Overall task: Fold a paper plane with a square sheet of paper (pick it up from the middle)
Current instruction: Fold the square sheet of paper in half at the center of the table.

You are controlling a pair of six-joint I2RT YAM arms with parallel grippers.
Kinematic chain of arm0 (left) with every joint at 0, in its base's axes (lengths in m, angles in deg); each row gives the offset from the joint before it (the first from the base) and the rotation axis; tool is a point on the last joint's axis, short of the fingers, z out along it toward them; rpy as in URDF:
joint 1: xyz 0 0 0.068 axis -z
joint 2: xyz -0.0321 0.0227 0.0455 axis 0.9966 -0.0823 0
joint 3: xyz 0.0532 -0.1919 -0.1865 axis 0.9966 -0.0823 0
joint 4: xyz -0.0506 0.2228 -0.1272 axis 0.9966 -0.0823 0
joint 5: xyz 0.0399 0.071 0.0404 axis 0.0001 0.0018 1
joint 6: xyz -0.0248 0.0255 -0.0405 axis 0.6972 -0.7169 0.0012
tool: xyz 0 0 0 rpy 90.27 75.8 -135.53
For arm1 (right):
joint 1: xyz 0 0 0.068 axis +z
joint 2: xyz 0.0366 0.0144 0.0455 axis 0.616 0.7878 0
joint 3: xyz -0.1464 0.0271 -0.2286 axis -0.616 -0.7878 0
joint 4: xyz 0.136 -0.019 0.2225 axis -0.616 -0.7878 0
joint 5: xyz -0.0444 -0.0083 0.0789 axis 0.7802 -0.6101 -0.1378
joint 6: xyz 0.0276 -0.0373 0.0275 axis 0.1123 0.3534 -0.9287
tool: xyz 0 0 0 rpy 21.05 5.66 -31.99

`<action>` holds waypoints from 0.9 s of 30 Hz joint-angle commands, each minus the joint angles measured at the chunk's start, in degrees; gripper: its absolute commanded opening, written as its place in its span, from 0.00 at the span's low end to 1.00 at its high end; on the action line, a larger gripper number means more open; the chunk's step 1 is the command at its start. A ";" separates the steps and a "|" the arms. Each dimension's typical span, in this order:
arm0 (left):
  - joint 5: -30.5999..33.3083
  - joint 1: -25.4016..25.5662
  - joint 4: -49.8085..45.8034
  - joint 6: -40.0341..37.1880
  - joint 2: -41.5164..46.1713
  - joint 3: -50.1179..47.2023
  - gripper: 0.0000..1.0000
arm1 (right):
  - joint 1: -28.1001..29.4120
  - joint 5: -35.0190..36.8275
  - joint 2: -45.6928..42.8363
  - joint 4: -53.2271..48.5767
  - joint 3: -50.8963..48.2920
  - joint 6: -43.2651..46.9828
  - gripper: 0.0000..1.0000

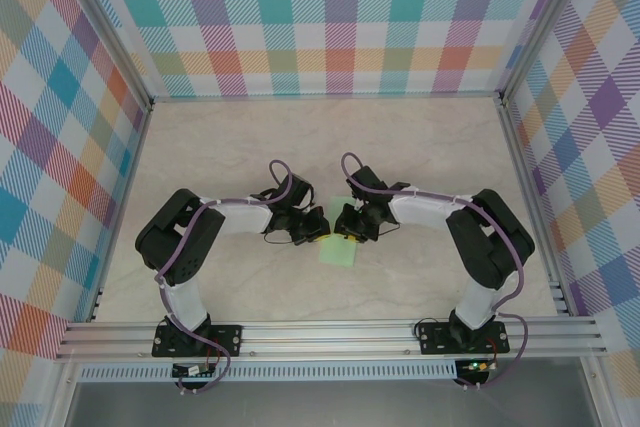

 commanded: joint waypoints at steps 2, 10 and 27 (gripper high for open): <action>6.50 0.36 -8.26 0.69 -1.22 -1.11 0.04 | 0.01 2.62 0.48 -0.68 -0.80 0.52 0.27; 7.35 0.36 -9.11 0.54 -1.12 -1.23 0.04 | -1.09 2.63 -1.06 6.54 -6.59 4.18 0.27; 8.24 0.36 -9.41 0.42 -1.57 -1.76 0.03 | -6.36 -2.89 -15.88 17.63 -18.24 10.20 0.27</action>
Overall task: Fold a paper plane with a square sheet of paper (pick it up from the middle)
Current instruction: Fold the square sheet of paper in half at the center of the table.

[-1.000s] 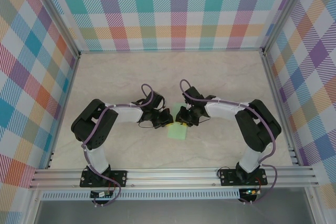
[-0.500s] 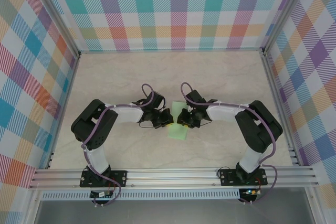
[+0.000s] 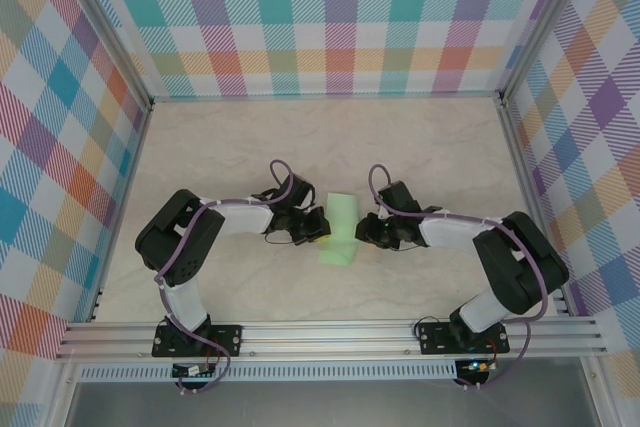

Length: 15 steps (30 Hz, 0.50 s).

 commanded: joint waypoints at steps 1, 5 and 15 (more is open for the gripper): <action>6.80 0.07 -8.61 0.34 -1.79 -2.08 0.03 | -0.19 -2.94 -4.25 2.10 1.04 2.39 0.27; 6.58 0.04 -8.61 0.32 -1.88 -1.80 0.03 | -0.20 -5.04 -2.23 3.11 4.14 3.09 0.26; 6.80 0.14 -11.23 -0.22 -1.76 -0.78 0.02 | 0.07 -9.23 10.17 4.78 8.90 4.09 0.19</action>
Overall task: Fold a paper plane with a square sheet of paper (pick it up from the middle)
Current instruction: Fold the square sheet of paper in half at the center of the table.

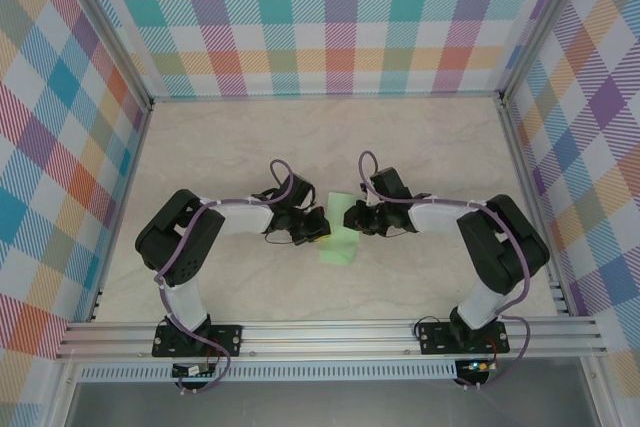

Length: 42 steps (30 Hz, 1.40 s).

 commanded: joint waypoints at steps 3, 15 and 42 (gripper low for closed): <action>7.25 0.16 -11.65 -0.46 -1.80 -0.63 0.02 | -0.10 0.37 1.98 0.62 1.16 2.74 0.18; 7.82 0.16 -13.19 -1.31 -2.38 -1.04 0.02 | -6.83 5.04 4.72 0.87 0.51 4.42 0.19; 8.00 0.25 -15.47 -2.22 -2.96 -0.34 0.01 | -3.46 -0.13 9.67 -2.72 10.52 7.93 0.19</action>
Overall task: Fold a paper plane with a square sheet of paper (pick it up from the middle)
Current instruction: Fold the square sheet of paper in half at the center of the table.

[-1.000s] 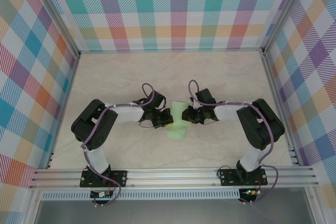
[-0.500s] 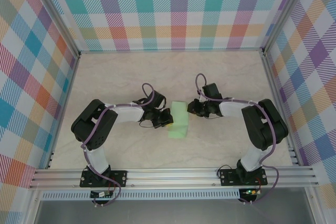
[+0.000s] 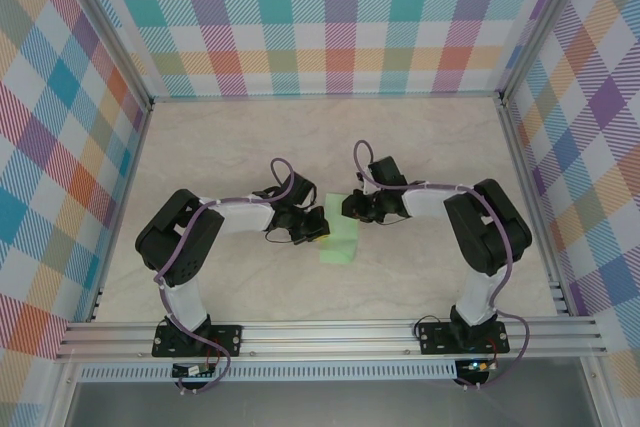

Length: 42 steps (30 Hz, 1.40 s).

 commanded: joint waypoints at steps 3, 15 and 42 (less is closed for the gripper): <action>6.28 0.13 -11.99 -1.92 -3.17 -1.97 0.01 | -0.93 2.34 2.54 -2.47 3.53 1.90 0.19; 7.24 0.14 -13.40 -2.81 -2.41 -3.12 0.00 | -4.99 5.52 4.15 0.91 1.47 -0.52 0.19; 8.50 0.67 -13.96 -2.85 -2.05 -2.58 0.00 | -3.55 0.05 4.55 3.16 4.83 -1.98 0.19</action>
